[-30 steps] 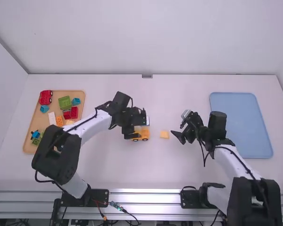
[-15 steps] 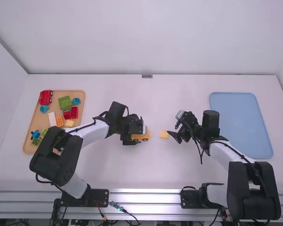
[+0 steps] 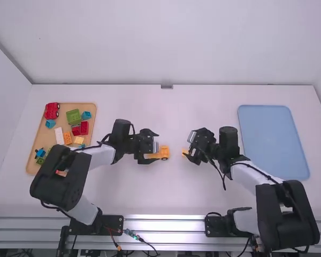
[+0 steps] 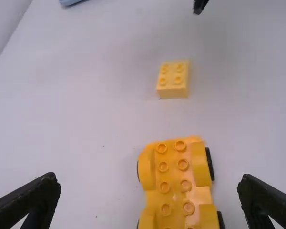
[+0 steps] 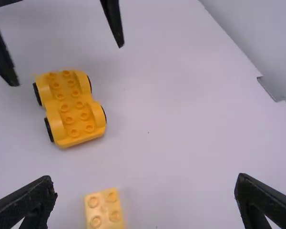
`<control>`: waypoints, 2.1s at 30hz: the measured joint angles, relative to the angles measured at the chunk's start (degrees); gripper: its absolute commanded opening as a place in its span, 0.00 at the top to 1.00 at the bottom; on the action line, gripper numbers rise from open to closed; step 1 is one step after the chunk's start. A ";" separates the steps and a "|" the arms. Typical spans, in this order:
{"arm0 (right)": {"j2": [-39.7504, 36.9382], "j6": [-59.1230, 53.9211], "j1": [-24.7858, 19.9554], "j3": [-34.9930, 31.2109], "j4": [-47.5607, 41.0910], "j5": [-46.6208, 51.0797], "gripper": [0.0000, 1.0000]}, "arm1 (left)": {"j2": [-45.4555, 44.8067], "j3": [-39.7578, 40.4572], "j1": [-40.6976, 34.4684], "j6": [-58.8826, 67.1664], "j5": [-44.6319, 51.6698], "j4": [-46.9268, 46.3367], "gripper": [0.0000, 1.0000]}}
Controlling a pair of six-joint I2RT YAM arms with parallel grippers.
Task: Assemble lego blocks to make yellow taxi
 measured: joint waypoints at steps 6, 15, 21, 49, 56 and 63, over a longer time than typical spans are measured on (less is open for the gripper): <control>7.58 0.46 -1.84 -0.02 4.17 -1.79 0.01 | 4.15 -0.66 0.00 -3.74 2.10 4.07 0.01; 11.26 -1.05 -2.75 1.25 2.23 -6.67 0.01 | 12.11 9.33 0.02 -2.64 4.92 -8.96 0.01; 13.27 -3.26 -1.79 1.25 3.02 -6.38 0.01 | 13.94 10.40 0.02 -1.66 5.42 -8.37 0.01; 22.77 -8.50 -0.98 7.78 -3.48 -6.62 0.01 | 15.04 3.67 2.25 -4.90 8.04 1.57 0.01; 22.77 -12.26 -1.05 8.17 -8.37 -7.19 0.01 | 16.57 7.15 2.34 -1.99 9.70 -3.34 0.01; 22.77 -13.16 -1.31 9.03 -7.89 -7.48 0.00 | 23.54 9.84 2.36 -4.83 12.20 1.44 0.01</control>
